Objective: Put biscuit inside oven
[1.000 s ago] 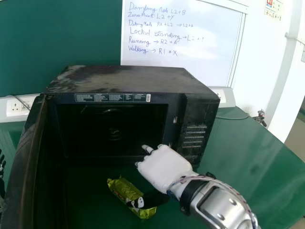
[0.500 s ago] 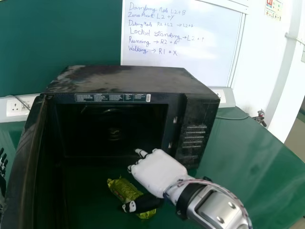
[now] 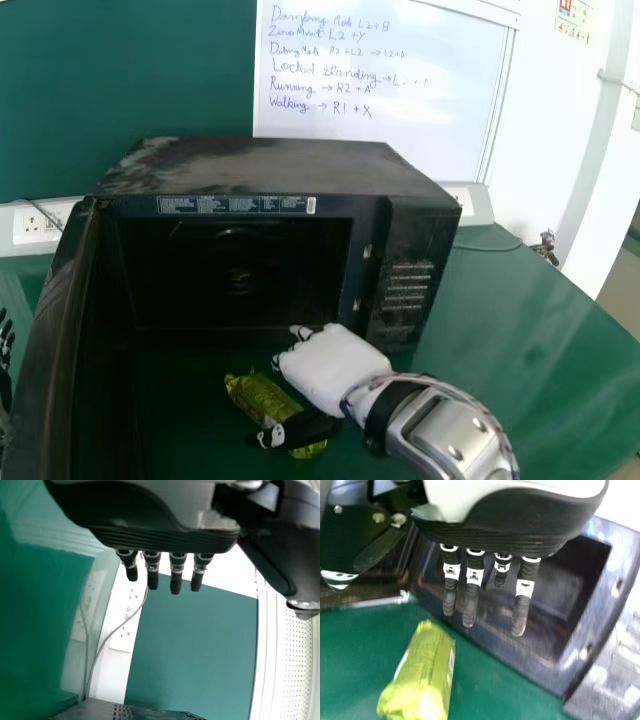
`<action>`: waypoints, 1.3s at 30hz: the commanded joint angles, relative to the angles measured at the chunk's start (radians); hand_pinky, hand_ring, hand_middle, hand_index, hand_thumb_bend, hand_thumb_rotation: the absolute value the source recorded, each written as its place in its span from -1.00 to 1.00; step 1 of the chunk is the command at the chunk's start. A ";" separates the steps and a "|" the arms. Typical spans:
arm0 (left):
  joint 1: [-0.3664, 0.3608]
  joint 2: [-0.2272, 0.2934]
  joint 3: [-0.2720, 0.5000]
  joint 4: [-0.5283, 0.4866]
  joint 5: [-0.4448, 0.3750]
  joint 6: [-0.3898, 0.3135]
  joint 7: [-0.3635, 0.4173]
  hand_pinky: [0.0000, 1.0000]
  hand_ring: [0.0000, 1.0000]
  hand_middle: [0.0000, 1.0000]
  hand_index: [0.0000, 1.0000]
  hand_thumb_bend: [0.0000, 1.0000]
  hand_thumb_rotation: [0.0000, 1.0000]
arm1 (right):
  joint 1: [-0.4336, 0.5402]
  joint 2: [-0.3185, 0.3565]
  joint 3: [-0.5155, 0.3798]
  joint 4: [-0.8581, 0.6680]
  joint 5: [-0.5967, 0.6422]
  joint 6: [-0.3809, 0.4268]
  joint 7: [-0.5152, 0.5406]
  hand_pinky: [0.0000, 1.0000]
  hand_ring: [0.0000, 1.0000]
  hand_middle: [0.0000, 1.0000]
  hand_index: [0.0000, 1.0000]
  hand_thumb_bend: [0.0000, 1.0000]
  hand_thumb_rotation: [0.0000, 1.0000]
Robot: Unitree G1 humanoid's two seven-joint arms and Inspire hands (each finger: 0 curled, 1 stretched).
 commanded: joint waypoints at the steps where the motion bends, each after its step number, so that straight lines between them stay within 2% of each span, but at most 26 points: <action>1: 0.000 -0.002 -0.005 -0.012 0.006 0.005 -0.002 0.69 0.79 0.84 0.93 1.00 0.53 | -0.026 0.012 0.005 0.021 -0.009 0.012 0.013 -0.15 0.19 0.36 0.51 1.00 0.65; 6: 0.001 0.001 -0.004 -0.016 0.001 0.011 -0.006 0.70 0.81 0.85 0.94 1.00 0.55 | -0.048 0.001 0.010 0.055 -0.014 -0.007 0.017 -0.19 0.16 0.35 0.51 1.00 0.63; 10: 0.003 -0.002 -0.003 -0.026 -0.003 0.015 -0.004 0.69 0.80 0.84 0.94 1.00 0.53 | -0.064 -0.003 0.018 0.085 -0.029 -0.007 0.025 -0.29 0.02 0.25 0.51 1.00 0.58; 18: 0.006 0.000 -0.002 -0.030 -0.002 0.021 -0.008 0.72 0.82 0.85 0.95 1.00 0.54 | -0.086 -0.022 0.020 0.115 -0.026 -0.025 0.043 -0.39 -0.05 0.18 0.54 1.00 0.52; 21: 0.008 -0.002 -0.001 -0.037 -0.002 0.022 -0.006 0.71 0.81 0.84 0.94 0.98 0.54 | -0.087 -0.025 0.020 0.119 -0.018 -0.021 0.050 -0.34 0.01 0.24 0.55 1.00 0.50; 27: 0.010 -0.004 0.000 -0.044 -0.005 0.027 -0.002 0.69 0.80 0.84 0.93 0.99 0.51 | -0.088 -0.021 0.029 0.126 -0.024 -0.013 0.077 -0.38 -0.05 0.19 0.57 1.00 0.46; 29: 0.008 -0.006 0.000 -0.047 -0.006 0.029 0.001 0.68 0.79 0.83 0.93 0.99 0.49 | -0.087 -0.019 0.035 0.128 -0.030 -0.011 0.089 -0.30 0.04 0.24 0.56 1.00 0.45; 31: 0.009 -0.005 -0.001 -0.046 -0.003 0.027 0.000 0.68 0.78 0.83 0.93 0.98 0.50 | -0.085 -0.015 0.041 0.126 -0.036 -0.006 0.098 -0.30 0.05 0.24 0.58 1.00 0.46; 35: 0.011 0.000 -0.004 -0.045 0.005 0.026 -0.003 0.67 0.79 0.84 0.93 0.98 0.54 | -0.077 0.005 0.053 0.126 -0.047 0.018 0.118 -0.40 -0.13 0.08 0.61 1.00 0.42; 39: 0.008 -0.002 -0.003 -0.043 0.004 0.028 0.002 0.67 0.78 0.83 0.93 0.99 0.53 | -0.070 0.028 0.073 0.121 -0.067 0.037 0.137 -0.35 -0.05 0.19 0.62 1.00 0.40</action>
